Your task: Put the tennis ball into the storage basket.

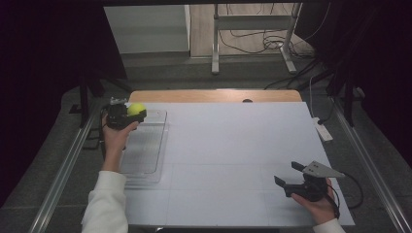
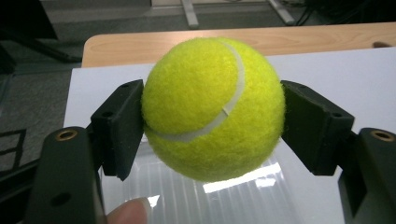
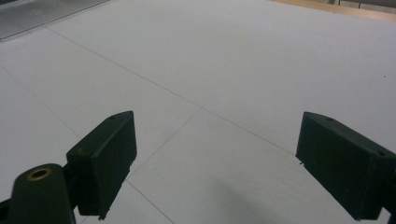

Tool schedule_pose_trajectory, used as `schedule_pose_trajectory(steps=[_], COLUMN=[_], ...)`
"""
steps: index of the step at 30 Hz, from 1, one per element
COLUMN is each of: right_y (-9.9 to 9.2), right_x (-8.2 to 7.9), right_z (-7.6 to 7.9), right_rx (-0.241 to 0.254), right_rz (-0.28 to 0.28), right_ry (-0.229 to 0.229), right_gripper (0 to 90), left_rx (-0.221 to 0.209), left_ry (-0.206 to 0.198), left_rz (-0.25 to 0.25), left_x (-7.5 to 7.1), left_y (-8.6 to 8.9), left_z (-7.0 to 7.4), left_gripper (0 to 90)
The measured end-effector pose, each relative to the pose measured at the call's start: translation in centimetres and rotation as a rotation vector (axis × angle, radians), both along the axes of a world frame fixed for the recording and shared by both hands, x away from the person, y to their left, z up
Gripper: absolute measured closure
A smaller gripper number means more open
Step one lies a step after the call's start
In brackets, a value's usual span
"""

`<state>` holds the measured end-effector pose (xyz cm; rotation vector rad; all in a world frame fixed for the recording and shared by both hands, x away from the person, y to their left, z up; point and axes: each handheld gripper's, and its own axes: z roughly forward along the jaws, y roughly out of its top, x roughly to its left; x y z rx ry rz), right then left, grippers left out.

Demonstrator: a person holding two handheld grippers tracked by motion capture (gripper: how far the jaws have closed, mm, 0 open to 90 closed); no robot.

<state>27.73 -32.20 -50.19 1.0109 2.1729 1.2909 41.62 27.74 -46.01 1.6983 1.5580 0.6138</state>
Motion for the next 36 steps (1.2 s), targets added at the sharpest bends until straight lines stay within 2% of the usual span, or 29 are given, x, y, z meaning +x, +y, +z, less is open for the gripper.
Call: schedule_pose_trajectory(steps=[7, 15, 24, 26, 36], right_y=[-0.1, -0.1, -0.1, -0.1, -0.1], right_x=[0.0, 0.0, 0.1, 0.1, 0.1], right_z=[0.0, 0.0, -0.1, -0.1, -0.1], right_rx=[0.004, 0.003, 0.001, 0.001, 0.000], right_rz=[0.003, 0.002, 0.002, 0.003, 0.002], right_ry=[-0.001, 0.000, 0.001, 0.002, 0.002], right_gripper=[12.8, 12.8, 12.8, 12.8, 12.8], left_rx=[0.033, 0.069, 0.123, 0.147, 0.196], left_ry=[0.032, 0.075, 0.124, 0.141, 0.185], left_rz=[0.012, 0.023, 0.019, 0.011, 0.000], left_x=[0.9, 1.5, 1.9, 2.0, 2.2], left_y=[-0.2, -0.2, -0.3, -0.5, -1.0], left_z=[-0.2, -1.0, -1.9, -2.1, -3.2], left_gripper=[27.7, 27.6, 27.5, 27.5, 27.5])
